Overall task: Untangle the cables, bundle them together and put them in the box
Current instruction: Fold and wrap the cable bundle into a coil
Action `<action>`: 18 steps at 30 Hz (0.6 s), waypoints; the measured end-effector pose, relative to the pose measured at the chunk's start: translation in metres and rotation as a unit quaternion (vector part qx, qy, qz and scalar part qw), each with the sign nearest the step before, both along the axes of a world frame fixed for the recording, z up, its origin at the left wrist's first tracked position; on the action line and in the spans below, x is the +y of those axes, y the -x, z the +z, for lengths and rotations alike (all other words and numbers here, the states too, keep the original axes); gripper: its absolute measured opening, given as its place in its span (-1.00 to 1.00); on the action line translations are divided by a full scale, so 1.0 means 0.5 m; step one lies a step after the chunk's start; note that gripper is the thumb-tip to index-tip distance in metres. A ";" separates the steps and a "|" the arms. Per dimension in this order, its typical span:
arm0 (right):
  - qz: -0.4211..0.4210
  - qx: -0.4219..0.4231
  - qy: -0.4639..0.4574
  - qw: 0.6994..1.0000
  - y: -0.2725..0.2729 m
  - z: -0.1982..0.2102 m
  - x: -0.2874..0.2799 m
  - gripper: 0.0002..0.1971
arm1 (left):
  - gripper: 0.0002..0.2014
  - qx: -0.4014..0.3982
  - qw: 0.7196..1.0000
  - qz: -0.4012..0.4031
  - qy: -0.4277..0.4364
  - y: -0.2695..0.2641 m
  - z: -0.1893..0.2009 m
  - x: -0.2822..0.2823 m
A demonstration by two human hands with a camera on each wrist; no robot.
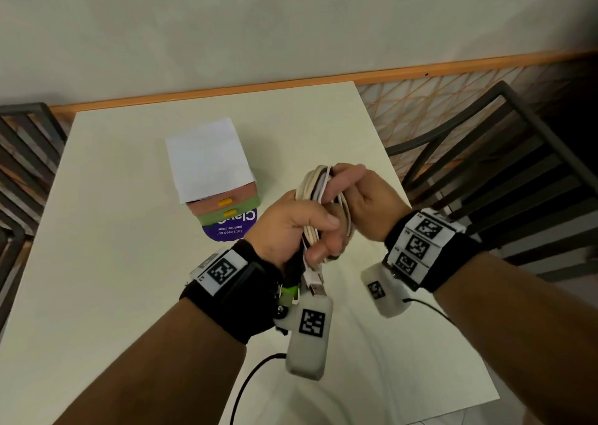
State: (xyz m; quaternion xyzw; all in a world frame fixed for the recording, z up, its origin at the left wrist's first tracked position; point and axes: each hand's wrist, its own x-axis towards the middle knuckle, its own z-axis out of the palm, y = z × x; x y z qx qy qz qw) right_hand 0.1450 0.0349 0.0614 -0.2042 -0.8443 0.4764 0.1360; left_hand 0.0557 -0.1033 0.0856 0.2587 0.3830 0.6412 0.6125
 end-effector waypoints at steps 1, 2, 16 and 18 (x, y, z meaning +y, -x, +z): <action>-0.014 0.010 0.020 1.000 0.000 -0.006 -0.012 -0.70 | -0.24 -0.006 1.000 0.001 -0.010 0.005 0.000 0.003; -0.026 0.013 0.076 0.997 0.000 -0.009 -0.024 -0.64 | -0.23 -0.006 1.000 -0.001 -0.017 0.010 0.000 0.006; -0.121 -0.050 0.425 0.896 0.032 0.019 -0.076 -0.37 | -0.28 0.011 0.996 0.085 0.035 0.025 -0.034 0.015; -0.131 -0.045 0.452 0.881 0.034 0.017 -0.076 -0.38 | -0.26 0.030 0.991 0.123 0.041 0.017 -0.033 0.021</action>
